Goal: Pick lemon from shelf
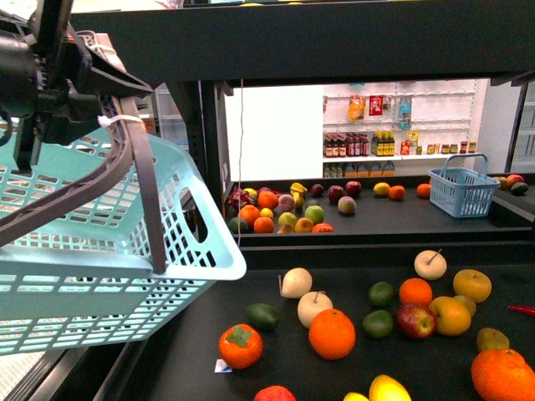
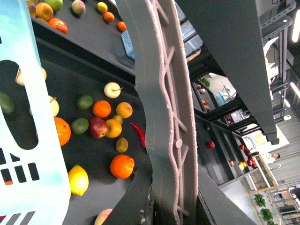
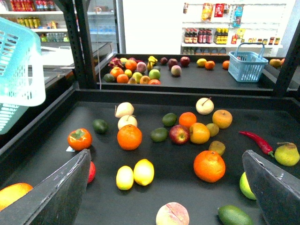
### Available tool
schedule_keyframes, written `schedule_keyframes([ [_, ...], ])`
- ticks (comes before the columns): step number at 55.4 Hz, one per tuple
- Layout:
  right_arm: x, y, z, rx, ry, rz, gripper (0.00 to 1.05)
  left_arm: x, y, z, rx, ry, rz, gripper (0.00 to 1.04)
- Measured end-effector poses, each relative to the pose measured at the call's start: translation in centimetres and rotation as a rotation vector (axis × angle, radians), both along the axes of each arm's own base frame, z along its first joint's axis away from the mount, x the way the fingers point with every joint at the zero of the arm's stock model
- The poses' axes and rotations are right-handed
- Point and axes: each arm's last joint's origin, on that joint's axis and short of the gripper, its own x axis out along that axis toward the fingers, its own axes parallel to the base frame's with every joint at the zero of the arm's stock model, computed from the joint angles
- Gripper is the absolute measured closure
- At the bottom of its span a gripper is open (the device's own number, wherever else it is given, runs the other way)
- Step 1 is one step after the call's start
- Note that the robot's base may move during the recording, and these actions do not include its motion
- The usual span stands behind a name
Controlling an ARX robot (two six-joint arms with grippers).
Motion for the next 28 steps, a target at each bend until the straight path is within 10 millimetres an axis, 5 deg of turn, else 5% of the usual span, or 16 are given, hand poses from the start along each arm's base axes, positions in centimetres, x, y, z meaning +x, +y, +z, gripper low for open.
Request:
schedule_keyframes([
  [9, 0.0, 0.0, 0.0, 0.000, 0.000, 0.000, 0.07, 1.1, -2.8, -2.1, -0.006, 0.030, -0.053, 0.93],
  [28, 0.0, 0.0, 0.0, 0.000, 0.000, 0.000, 0.07, 1.7, -7.6, -2.8, -0.019, 0.023, -0.179, 0.93],
])
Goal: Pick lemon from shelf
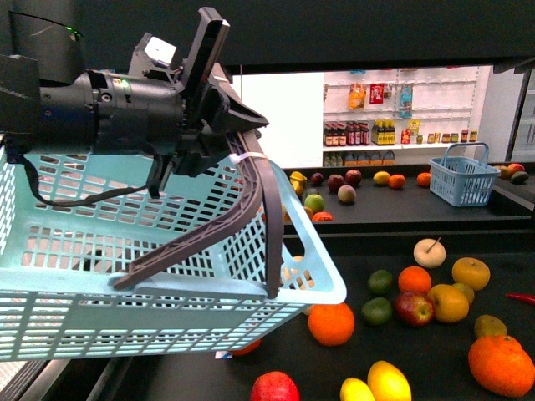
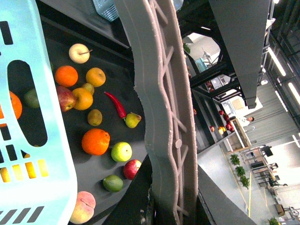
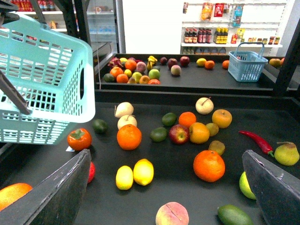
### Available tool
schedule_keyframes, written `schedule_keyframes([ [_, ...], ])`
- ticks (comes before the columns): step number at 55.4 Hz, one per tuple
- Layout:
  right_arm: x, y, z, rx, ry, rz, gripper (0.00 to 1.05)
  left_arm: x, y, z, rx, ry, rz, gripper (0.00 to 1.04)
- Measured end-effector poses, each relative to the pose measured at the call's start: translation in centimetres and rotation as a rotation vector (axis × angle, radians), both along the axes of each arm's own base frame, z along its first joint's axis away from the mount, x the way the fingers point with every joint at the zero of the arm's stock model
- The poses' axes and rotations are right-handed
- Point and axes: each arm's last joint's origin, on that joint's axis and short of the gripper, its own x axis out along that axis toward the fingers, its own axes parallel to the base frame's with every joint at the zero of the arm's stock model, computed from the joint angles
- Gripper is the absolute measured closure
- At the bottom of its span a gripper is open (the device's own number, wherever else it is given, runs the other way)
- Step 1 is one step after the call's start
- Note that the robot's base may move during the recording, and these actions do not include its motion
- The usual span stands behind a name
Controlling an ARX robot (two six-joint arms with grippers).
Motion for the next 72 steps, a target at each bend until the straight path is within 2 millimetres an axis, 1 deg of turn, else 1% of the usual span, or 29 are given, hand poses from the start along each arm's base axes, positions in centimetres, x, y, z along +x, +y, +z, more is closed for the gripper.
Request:
schedule_keyframes([
  [13, 0.0, 0.0, 0.0, 0.000, 0.000, 0.000, 0.07, 0.8, -1.7, -0.7, 0.003, 0.007, -0.014, 0.93],
  [24, 0.0, 0.0, 0.0, 0.000, 0.000, 0.000, 0.07, 0.8, -3.3, -1.0, 0.002, 0.008, -0.048, 0.93],
  [29, 0.0, 0.0, 0.0, 0.000, 0.001, -0.001, 0.07, 0.8, -3.7, -1.1, 0.015, 0.022, -0.042, 0.93],
  [31, 0.0, 0.0, -0.2, 0.013, 0.070, -0.053, 0.07, 0.8, -3.8, -1.2, 0.015, 0.025, -0.042, 0.93],
  [33, 0.1, 0.0, -0.3, 0.020, 0.183, -0.112, 0.07, 0.9, -3.8, -1.4, 0.017, 0.028, -0.041, 0.93],
  [37, 0.5, 0.0, -0.8, 0.039, 0.338, -0.120, 0.07, 0.9, -3.8, -1.5, 0.021, 0.029, -0.034, 0.93],
  [40, 1.3, -0.4, -1.0, 0.088, 0.420, -0.140, 0.07, 1.0, -3.8, -1.6, 0.022, 0.029, -0.032, 0.93],
  [44, 2.3, -0.7, -1.0, 0.133, 0.461, -0.148, 0.07, 1.0, -3.7, -1.6, 0.022, 0.029, -0.030, 0.93],
  [48, 4.1, -0.8, -0.9, 0.176, 0.506, -0.131, 0.07, 1.0, -3.7, -1.6, 0.023, 0.028, -0.031, 0.93],
  [51, 6.3, -0.9, -1.0, 0.211, 0.558, -0.105, 0.07, 1.0, -3.7, -1.6, 0.023, 0.027, -0.032, 0.93],
  [52, 6.6, -0.9, -1.1, 0.217, 0.566, -0.101, 0.07, 1.0, -3.7, -1.6, 0.023, 0.027, -0.032, 0.93],
  [54, 8.4, -0.9, -1.3, 0.243, 0.603, -0.088, 0.07, 1.0, -3.7, -1.6, 0.023, 0.027, -0.032, 0.93],
  [55, 8.9, -0.9, -1.4, 0.248, 0.614, -0.086, 0.07, 1.0, -3.7, -1.6, 0.023, 0.027, -0.032, 0.93],
  [57, 10.7, -0.8, -1.9, 0.268, 0.660, -0.082, 0.07, 1.0, -3.7, -1.6, 0.023, 0.028, -0.032, 0.93],
  [58, 11.2, -0.8, -2.1, 0.273, 0.672, -0.082, 0.07, 1.0, -3.7, -1.6, 0.023, 0.028, -0.032, 0.93],
  [61, 14.1, -0.5, -3.6, 0.281, 0.745, -0.077, 0.07, 1.0, -3.7, -1.6, 0.023, 0.027, -0.032, 0.93],
  [62, 14.6, -0.4, -3.9, 0.279, 0.756, -0.076, 0.07, 1.0, -3.7, -1.6, 0.023, 0.027, -0.032, 0.93],
  [64, 16.3, -0.1, -5.1, 0.269, 0.788, -0.071, 0.07, 1.0, -3.7, -1.5, 0.023, 0.026, -0.032, 0.93],
  [65, 16.7, 0.0, -5.4, 0.267, 0.794, -0.066, 0.07, 1.0, -3.7, -1.5, 0.023, 0.026, -0.032, 0.93],
  [66, 17.9, 0.4, -6.2, 0.259, 0.809, -0.044, 0.07, 1.0, -3.7, -1.6, 0.024, 0.025, -0.031, 0.93],
  [67, 18.3, 0.5, -6.5, 0.258, 0.814, -0.035, 0.07, 1.0, -3.7, -1.6, 0.024, 0.025, -0.031, 0.93],
  [69, 19.8, 0.8, -7.6, 0.244, 0.828, 0.001, 0.07, 1.0, -3.7, -1.6, 0.024, 0.025, -0.029, 0.93],
  [70, 20.2, 0.9, -7.8, 0.238, 0.830, 0.008, 0.07, 1.0, -3.7, -1.6, 0.024, 0.026, -0.029, 0.94],
  [71, 21.3, 1.1, -8.6, 0.212, 0.832, 0.030, 0.07, 1.0, -3.7, -1.6, 0.024, 0.025, -0.030, 0.94],
  [72, 22.0, 1.2, -9.2, 0.194, 0.831, 0.042, 0.07, 1.0, -3.7, -1.6, 0.024, 0.024, -0.031, 0.94],
])
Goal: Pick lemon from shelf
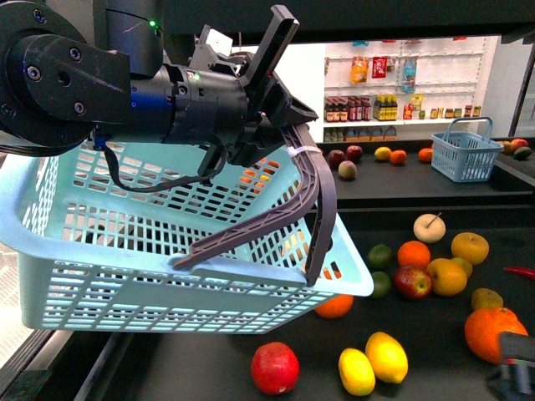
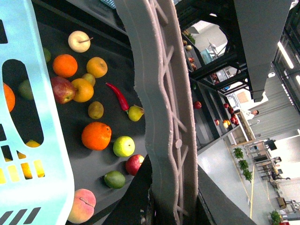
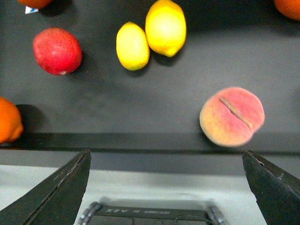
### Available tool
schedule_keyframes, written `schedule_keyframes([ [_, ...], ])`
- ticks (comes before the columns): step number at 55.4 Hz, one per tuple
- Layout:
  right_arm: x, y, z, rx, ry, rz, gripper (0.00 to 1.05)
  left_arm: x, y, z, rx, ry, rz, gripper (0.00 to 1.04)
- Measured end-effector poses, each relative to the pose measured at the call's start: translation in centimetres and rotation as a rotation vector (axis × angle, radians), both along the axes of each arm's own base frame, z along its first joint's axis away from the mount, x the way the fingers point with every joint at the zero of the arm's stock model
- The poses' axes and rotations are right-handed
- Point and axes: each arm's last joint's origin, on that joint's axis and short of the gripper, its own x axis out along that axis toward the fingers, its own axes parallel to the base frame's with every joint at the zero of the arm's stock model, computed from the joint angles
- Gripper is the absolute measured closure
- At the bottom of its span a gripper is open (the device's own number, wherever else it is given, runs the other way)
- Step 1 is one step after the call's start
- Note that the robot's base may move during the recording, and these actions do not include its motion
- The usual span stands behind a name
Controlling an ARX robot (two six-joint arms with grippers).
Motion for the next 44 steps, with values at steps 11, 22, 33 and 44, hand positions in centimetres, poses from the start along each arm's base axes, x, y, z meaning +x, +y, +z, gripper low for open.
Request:
schedule_keyframes([
  [11, 6.2, 0.5, -7.4, -0.136, 0.044, 0.229, 0.07, 0.0, 0.0, 0.0, 0.000, -0.001, -0.001, 0.94],
  [22, 10.5, 0.3, -9.5, -0.159, 0.012, 0.238, 0.07, 0.0, 0.0, 0.0, 0.001, -0.001, -0.001, 0.94],
  [33, 14.9, 0.5, -10.1, -0.182, -0.030, 0.219, 0.07, 0.0, 0.0, 0.0, 0.001, -0.001, -0.001, 0.94],
  [44, 17.7, 0.9, -11.1, -0.196, -0.026, 0.207, 0.07, 0.0, 0.0, 0.0, 0.000, -0.001, -0.001, 0.94],
])
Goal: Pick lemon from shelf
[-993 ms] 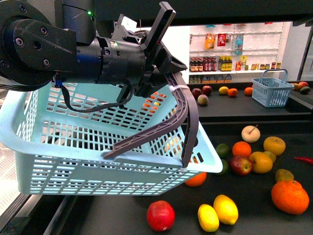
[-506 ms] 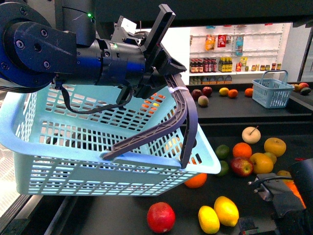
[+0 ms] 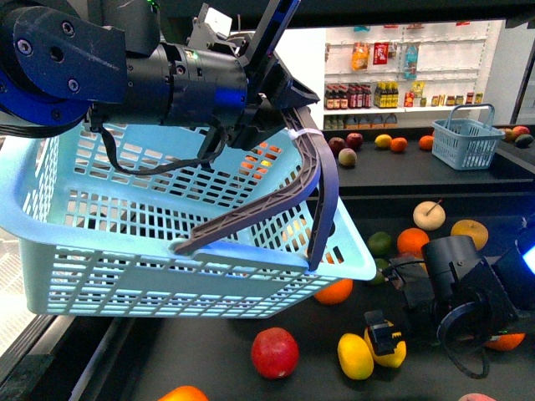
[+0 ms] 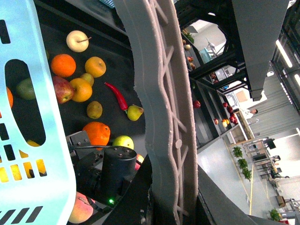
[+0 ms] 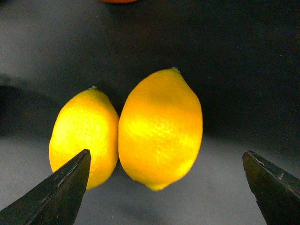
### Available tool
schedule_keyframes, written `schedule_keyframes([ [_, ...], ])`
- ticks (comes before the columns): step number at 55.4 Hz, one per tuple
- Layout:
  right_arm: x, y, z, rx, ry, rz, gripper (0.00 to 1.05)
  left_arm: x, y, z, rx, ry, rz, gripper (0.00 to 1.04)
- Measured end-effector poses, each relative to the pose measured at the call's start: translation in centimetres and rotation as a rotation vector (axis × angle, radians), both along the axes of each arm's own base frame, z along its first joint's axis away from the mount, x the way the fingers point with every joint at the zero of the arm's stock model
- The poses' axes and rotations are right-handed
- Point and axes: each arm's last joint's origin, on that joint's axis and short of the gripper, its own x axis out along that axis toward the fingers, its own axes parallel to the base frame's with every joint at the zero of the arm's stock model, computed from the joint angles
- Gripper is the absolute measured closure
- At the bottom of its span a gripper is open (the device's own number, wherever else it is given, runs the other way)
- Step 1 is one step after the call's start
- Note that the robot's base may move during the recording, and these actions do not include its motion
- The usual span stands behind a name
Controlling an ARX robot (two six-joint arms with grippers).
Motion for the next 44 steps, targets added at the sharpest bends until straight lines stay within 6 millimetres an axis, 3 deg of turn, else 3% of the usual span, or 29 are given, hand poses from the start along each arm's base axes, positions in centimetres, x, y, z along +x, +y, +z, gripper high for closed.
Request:
schedule_keyframes([
  [21, 3.5, 0.6, -1.2, 0.002, 0.007, -0.021, 0.07, 0.0, 0.0, 0.0, 0.000, 0.000, 0.000, 0.94],
  [44, 3.4, 0.6, -2.8, 0.003, 0.060, -0.025, 0.07, 0.0, 0.0, 0.0, 0.000, 0.000, 0.000, 0.94],
])
